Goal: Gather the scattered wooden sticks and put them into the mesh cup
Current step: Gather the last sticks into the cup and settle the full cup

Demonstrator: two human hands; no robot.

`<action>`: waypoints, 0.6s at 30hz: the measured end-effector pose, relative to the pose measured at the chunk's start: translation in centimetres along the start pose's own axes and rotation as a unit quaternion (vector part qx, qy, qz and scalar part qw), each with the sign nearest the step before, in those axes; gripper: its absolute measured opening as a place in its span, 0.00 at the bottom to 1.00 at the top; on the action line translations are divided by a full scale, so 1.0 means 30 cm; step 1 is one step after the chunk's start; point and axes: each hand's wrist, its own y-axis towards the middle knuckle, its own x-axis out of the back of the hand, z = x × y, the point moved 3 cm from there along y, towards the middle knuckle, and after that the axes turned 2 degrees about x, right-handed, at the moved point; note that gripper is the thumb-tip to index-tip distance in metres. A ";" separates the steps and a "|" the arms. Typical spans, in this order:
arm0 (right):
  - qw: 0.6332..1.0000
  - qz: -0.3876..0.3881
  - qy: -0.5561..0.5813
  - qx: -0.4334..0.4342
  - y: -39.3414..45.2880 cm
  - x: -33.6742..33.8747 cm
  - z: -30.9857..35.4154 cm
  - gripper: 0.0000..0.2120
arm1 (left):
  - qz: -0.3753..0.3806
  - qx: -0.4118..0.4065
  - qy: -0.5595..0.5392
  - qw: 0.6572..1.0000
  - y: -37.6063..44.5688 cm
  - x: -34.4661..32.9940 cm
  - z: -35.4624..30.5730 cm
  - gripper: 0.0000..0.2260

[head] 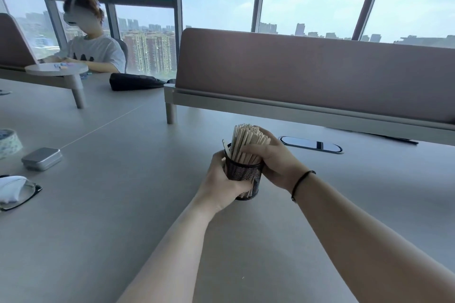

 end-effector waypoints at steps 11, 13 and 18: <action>0.969 -0.108 -0.193 0.110 -0.105 -0.083 0.005 0.46 | -0.145 -0.045 0.108 0.982 -0.021 -0.047 -0.026 0.28; 0.973 -0.108 -0.175 0.104 -0.100 -0.077 0.006 0.49 | -0.155 -0.041 0.107 0.981 -0.025 -0.046 -0.027 0.31; 0.977 -0.012 -0.197 0.081 -0.112 -0.058 -0.023 0.58 | -0.139 -0.027 0.098 0.985 -0.028 -0.041 -0.037 0.29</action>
